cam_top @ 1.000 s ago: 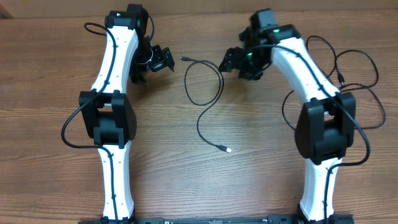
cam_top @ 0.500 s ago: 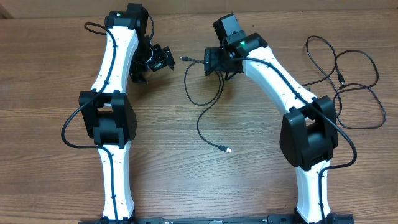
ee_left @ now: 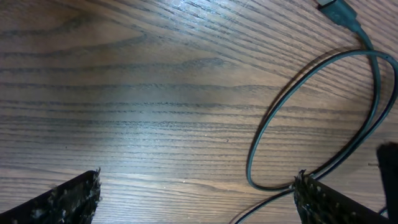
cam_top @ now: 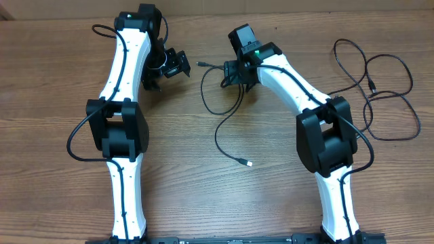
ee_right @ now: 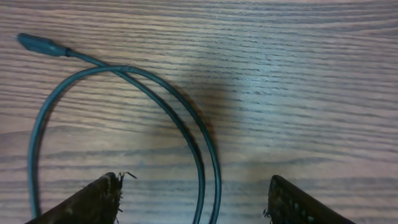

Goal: Untangle cables

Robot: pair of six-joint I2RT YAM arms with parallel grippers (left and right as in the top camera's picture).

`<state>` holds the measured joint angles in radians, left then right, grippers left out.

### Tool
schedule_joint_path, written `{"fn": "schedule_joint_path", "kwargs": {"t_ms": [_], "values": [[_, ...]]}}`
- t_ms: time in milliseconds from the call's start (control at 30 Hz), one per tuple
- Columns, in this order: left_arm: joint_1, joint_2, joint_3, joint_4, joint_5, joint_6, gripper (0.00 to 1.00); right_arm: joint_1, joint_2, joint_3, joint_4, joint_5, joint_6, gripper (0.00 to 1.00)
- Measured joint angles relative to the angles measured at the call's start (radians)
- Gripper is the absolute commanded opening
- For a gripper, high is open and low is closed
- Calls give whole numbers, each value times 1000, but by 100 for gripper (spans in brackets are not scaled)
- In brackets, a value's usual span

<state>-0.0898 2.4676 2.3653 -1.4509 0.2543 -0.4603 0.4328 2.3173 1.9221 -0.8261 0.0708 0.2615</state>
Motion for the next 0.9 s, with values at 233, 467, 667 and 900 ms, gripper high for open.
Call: {"fn": "schedule_joint_path", "kwargs": {"t_ms": [233, 467, 667, 900], "values": [[0, 0, 0, 0, 0, 0, 100, 0, 3, -45, 50, 1, -2, 73], [0, 0, 0, 0, 0, 0, 100, 0, 5, -130, 114, 16, -14, 64], [0, 0, 0, 0, 0, 0, 100, 2, -3, -168, 151, 80, -28, 52], [-2, 0, 0, 0, 0, 0, 99, 2, -28, -192, 85, 151, -20, 50]]}}
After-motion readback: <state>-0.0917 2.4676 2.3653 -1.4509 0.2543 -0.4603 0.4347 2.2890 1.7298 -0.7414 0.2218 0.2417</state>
